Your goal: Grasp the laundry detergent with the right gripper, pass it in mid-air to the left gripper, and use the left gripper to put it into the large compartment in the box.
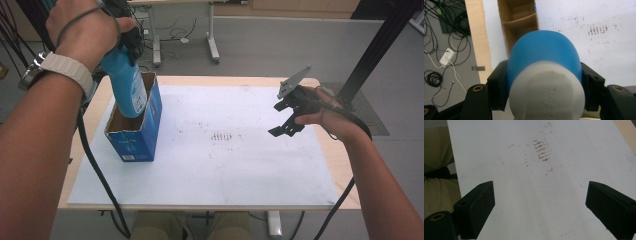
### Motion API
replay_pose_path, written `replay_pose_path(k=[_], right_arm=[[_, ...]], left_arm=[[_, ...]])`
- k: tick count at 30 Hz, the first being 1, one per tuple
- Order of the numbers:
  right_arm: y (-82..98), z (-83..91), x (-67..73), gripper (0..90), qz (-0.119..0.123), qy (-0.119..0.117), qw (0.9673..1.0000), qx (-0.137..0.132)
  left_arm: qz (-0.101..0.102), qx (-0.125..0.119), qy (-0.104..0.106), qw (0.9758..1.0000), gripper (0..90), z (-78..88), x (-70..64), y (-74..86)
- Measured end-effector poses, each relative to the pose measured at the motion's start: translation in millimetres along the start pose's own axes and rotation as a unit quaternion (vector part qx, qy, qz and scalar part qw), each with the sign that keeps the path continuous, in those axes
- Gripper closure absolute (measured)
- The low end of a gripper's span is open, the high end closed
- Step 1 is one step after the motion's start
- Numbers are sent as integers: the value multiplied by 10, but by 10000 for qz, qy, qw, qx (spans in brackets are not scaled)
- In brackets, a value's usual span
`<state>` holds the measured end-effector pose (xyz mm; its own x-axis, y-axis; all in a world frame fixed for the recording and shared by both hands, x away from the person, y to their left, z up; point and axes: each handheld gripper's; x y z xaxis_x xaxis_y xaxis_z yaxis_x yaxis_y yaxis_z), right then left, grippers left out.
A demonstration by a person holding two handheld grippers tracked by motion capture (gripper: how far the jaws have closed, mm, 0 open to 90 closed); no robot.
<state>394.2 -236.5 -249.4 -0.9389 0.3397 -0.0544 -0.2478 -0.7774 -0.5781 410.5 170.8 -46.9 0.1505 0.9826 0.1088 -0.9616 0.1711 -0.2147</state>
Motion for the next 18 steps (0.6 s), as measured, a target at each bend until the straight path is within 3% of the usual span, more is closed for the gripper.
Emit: replay_pose_path(k=[18], right_arm=[[72, -49, -68, 88, -107, -15, 9999, 46]], left_arm=[[306, 14, -60, 9995, 374, -213, 211, -100]])
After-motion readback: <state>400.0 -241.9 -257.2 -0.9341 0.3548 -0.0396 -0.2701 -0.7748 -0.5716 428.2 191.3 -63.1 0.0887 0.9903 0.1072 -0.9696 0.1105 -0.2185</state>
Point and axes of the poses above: each handheld gripper's, and its own axes: z roughly backward along the jaws, y roughly out of its underside, x roughly to its left, and after that the axes turned 2 degrees about -x, right-handed
